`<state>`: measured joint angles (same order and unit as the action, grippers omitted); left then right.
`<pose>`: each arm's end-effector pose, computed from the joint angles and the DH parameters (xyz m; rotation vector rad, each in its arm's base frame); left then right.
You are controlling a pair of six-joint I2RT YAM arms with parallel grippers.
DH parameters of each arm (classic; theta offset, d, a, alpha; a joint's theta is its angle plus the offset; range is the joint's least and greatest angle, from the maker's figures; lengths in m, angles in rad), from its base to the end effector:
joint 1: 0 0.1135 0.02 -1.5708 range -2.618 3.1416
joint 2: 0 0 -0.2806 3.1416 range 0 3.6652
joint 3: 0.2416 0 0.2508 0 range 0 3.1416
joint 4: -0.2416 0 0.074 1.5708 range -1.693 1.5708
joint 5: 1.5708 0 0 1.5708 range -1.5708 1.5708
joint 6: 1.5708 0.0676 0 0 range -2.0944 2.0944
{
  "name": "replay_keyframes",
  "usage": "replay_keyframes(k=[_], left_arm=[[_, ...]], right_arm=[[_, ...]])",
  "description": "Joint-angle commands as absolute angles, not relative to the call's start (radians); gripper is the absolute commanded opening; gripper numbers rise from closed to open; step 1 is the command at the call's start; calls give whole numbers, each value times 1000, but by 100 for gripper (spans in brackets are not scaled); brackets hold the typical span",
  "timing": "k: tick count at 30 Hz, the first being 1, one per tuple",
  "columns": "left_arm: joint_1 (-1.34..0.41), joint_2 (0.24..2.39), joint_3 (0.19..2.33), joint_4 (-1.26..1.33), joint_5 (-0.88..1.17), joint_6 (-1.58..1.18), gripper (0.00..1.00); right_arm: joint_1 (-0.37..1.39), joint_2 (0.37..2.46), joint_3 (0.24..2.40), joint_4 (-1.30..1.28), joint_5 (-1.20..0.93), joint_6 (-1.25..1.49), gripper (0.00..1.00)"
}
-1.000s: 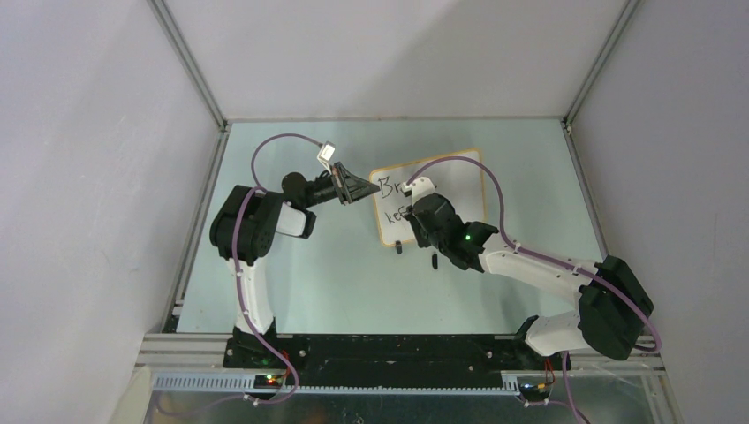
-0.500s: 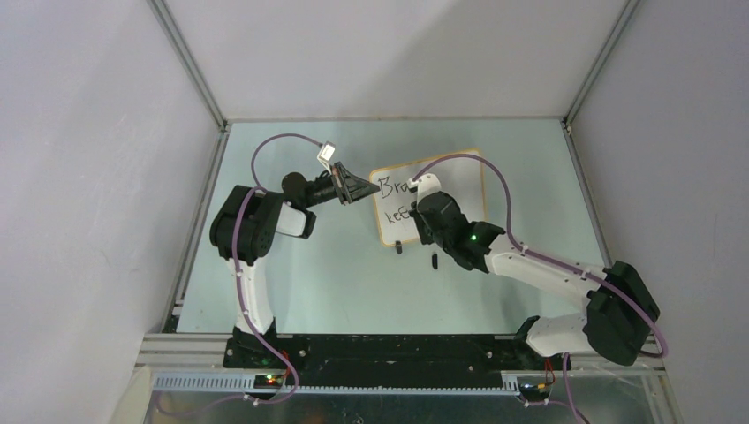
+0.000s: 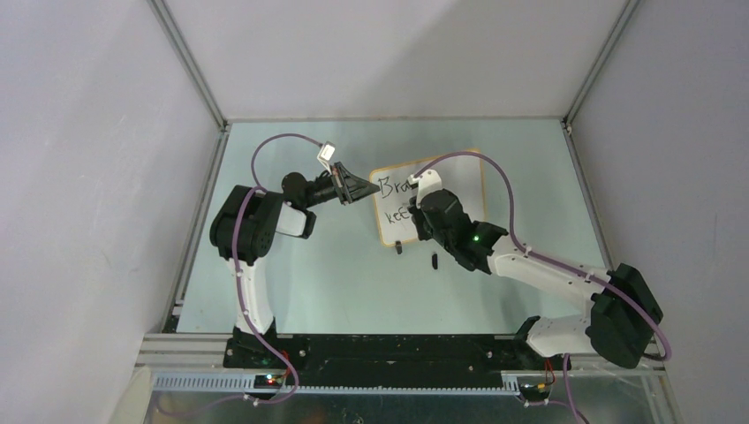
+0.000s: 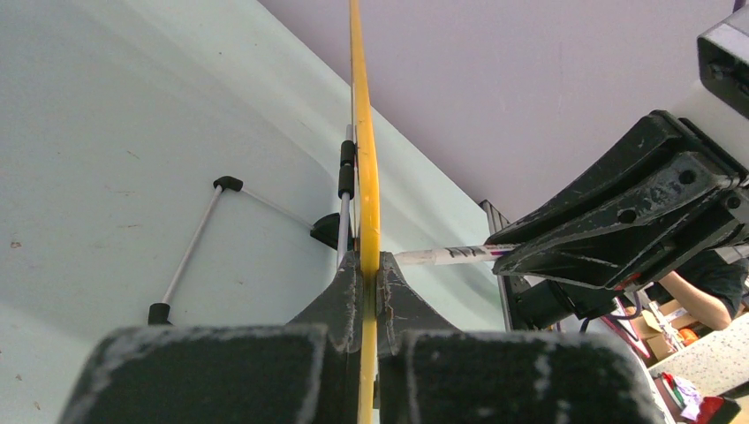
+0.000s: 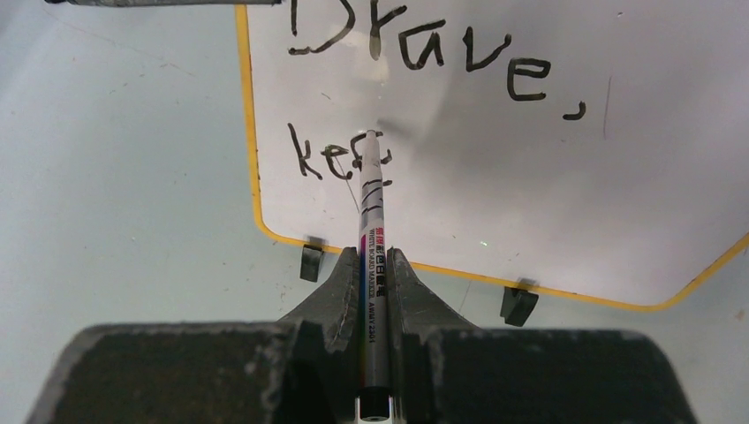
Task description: Write a sentence on the whiteboard
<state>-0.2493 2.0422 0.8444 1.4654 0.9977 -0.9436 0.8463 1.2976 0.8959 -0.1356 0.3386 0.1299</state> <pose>0.3724 -0.1534 0.1878 0.4435 1.5834 -1.5886 0.2224 0.2174 0.2732 -0.5383 2.0126 0.2395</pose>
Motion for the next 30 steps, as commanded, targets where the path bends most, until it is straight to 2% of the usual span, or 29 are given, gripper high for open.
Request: replay_keyframes(k=[1, 30], left_arm=[[-266, 2028, 859, 1525, 1035, -946, 0], [-265, 2034, 865, 1525, 1039, -950, 0]], right_arm=[[839, 1316, 915, -99, 338, 121, 0], [826, 1350, 939, -91, 336, 121, 0]])
